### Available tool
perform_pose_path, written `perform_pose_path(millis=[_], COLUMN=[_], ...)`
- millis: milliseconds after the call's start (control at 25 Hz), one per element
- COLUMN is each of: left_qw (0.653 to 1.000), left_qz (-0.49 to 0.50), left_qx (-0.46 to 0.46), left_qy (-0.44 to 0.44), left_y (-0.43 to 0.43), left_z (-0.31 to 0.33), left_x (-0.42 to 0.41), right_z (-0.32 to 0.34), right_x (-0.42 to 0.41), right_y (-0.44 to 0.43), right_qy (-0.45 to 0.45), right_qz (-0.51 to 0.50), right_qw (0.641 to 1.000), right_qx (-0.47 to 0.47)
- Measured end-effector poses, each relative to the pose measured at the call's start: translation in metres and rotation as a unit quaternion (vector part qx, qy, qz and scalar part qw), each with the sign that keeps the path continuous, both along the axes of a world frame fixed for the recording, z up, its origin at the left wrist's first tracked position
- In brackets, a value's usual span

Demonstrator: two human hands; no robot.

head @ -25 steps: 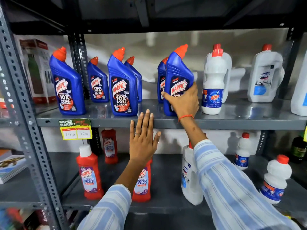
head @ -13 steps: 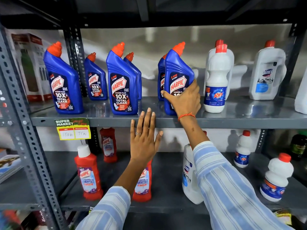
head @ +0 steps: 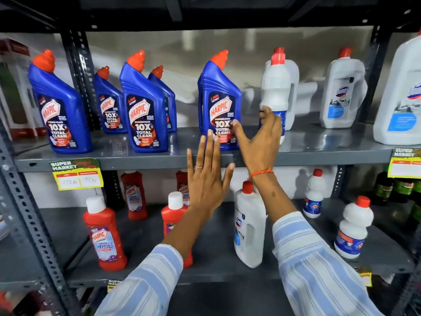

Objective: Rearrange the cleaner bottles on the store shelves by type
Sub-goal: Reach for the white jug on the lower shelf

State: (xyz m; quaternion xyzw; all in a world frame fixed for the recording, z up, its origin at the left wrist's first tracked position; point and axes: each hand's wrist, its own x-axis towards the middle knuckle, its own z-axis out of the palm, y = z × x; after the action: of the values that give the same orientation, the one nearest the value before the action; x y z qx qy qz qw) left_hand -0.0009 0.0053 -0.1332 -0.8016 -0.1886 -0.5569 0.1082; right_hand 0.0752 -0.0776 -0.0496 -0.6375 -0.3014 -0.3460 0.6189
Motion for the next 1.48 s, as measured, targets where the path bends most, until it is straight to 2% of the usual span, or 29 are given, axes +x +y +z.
perform_pose_path(millis=[160,320,520,640,800,880,1040,1200,1320,1480], left_qw=[1.000,0.999,0.996,0.995,0.996,0.996,0.997,0.997,0.997,0.996], left_qz=[0.005,0.022,0.073,0.075,0.069,0.070,0.065,0.055,0.056,0.059], left_qx=[0.016,-0.001,-0.011,-0.006,0.015,0.034,0.038,0.044,0.058,0.069], left_qy=[0.011,0.025,0.050,0.060,0.056,0.046,0.030,0.019,0.011,0.004], left_y=[-0.035,-0.059,-0.066,-0.062,-0.060,-0.055,-0.055,-0.052,-0.049,-0.044], left_z=[0.012,0.015,0.008,0.011,0.007,0.005,0.002,-0.001,-0.002,-0.005], left_x=[0.035,0.068,0.079,0.075,0.074,0.074,0.077,0.079,0.080,0.083], right_z=[0.003,0.018,0.025,0.020,0.000,-0.020,-0.090,-0.177,-0.229,-0.278], right_x=[0.050,0.102,0.117,0.109,0.089,0.077,0.066,0.070,0.084,0.104], right_y=[-0.042,-0.052,-0.048,-0.059,-0.097,-0.120,-0.148,-0.146,-0.136,-0.119], right_qy=[-0.002,0.072,0.103,0.095,0.076,0.082,0.114,0.209,0.295,0.352], right_qz=[-0.012,0.082,0.161,0.161,0.173,0.171,0.198,0.190,0.196,0.199], right_qw=[1.000,0.983,0.957,0.965,0.981,0.982,0.974,0.957,0.926,0.896], right_qx=[-0.018,-0.146,-0.216,-0.185,-0.050,-0.004,0.005,-0.065,-0.128,-0.184])
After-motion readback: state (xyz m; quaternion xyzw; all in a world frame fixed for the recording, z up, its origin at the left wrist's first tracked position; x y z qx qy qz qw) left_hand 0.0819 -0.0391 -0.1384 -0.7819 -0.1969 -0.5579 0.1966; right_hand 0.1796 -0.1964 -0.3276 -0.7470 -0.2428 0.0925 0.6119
